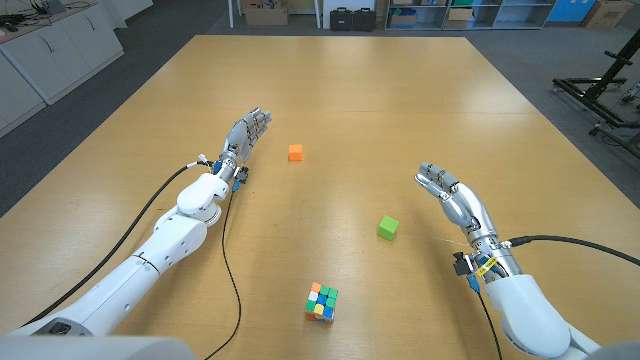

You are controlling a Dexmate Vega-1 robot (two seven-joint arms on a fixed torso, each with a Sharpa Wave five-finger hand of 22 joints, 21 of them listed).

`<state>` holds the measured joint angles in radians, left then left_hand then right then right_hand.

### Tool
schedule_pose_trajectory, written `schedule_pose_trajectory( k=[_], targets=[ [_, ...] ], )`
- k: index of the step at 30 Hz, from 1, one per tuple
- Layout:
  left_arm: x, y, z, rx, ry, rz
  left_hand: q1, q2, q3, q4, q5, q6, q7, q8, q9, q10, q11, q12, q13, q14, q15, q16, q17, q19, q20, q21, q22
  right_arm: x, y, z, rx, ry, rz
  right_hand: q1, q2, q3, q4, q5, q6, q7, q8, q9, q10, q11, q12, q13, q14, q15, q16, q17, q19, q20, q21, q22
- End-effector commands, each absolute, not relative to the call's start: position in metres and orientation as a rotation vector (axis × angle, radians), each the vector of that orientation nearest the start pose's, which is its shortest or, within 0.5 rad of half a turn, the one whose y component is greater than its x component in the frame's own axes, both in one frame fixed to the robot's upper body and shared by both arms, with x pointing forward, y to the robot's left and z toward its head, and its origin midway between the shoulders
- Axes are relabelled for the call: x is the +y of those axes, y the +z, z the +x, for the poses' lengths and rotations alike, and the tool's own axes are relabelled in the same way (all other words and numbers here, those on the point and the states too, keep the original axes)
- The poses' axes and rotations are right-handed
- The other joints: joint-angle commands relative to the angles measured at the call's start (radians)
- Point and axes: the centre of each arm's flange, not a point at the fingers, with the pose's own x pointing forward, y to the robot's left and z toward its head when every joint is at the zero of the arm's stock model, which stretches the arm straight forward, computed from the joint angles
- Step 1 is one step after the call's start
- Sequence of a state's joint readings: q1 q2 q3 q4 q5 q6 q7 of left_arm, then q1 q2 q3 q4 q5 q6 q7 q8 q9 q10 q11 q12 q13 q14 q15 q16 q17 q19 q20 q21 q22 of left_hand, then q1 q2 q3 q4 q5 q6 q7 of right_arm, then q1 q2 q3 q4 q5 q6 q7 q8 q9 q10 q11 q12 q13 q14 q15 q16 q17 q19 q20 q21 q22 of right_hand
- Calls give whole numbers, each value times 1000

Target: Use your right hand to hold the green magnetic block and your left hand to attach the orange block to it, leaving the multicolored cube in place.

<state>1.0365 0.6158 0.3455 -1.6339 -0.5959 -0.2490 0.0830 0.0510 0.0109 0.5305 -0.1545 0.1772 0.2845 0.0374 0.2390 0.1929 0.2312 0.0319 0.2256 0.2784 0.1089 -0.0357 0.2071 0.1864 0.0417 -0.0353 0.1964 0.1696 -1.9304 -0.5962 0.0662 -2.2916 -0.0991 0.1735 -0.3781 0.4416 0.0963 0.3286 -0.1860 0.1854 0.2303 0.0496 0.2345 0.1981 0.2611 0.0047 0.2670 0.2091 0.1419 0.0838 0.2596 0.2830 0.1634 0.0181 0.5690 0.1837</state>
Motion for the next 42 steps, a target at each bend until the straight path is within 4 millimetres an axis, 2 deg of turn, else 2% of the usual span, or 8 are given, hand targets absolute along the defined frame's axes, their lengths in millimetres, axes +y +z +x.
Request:
schedule_pose_trajectory(
  k=[1,5,14,26,30,33,35,42],
  targets=[
    [264,-41,583,-630,-231,31,7,9,11,0,5,6,0,4,5,7,2,3,0,11,-9,0,-1,11,-47,-1,6,-277,-132,363,-634,-95,-576,24,-2,12,-3,5,-4,-6,1,1,2,-9,5,0,12,-4,2,-2,10,3,-1,4],
    [267,-41,577,-636,-227,35,7,9,11,0,5,6,0,3,5,8,2,3,-1,12,-9,-1,-1,11,-46,-1,6,-274,-131,360,-629,-117,-606,79,-15,26,-7,7,17,-15,9,3,21,-20,10,-1,23,-10,2,-6,13,2,-5,4],
    [270,-41,574,-638,-231,34,7,9,11,0,5,8,-5,2,6,6,-6,1,-5,9,-12,-3,-1,9,-46,-2,6,-267,-127,350,-594,-148,-709,102,-29,29,-6,8,20,-17,10,3,25,-23,11,-1,21,-14,-1,-9,10,2,-9,4],
    [258,-33,570,-650,-243,49,7,9,11,0,5,8,-5,0,6,6,-6,-1,-8,8,-12,-5,-1,7,-46,-3,6,-266,-124,339,-548,-193,-833,139,-52,32,-4,10,32,-25,14,5,28,-42,11,-1,20,-14,-5,-13,1,6,-18,4],
    [255,-31,569,-649,-241,58,7,9,11,0,5,8,-6,0,6,5,-9,-2,-9,8,-11,-5,-1,7,-46,-3,6,-267,-125,337,-537,-191,-853,145,-58,32,-2,10,35,-25,15,5,34,-40,13,0,22,-13,-5,-13,1,8,-19,4],
    [254,-30,569,-644,-241,65,7,9,11,0,5,9,-6,-1,6,6,-6,-2,-10,8,-12,-5,-1,7,-47,-3,6,-265,-124,336,-528,-192,-884,161,-74,29,5,10,68,-9,26,6,63,-23,23,0,33,-18,-2,-14,10,7,-19,5],
    [252,-29,571,-639,-238,78,7,9,11,0,5,9,-6,-1,6,6,-5,-2,-11,8,-12,-5,-1,7,-46,-3,6,-262,-122,334,-518,-192,-913,164,-77,28,8,10,79,-8,29,6,72,-16,26,0,38,-18,-1,-14,12,7,-20,5],
    [251,-29,577,-628,-242,68,7,9,11,-1,5,10,-6,-1,6,8,-5,-2,-12,10,-12,-5,-1,6,-46,-4,6,-258,-116,331,-485,-190,-974,168,-83,26,13,10,60,-7,19,6,55,-20,18,0,35,-17,-2,-14,12,8,-22,6]
  ],
)
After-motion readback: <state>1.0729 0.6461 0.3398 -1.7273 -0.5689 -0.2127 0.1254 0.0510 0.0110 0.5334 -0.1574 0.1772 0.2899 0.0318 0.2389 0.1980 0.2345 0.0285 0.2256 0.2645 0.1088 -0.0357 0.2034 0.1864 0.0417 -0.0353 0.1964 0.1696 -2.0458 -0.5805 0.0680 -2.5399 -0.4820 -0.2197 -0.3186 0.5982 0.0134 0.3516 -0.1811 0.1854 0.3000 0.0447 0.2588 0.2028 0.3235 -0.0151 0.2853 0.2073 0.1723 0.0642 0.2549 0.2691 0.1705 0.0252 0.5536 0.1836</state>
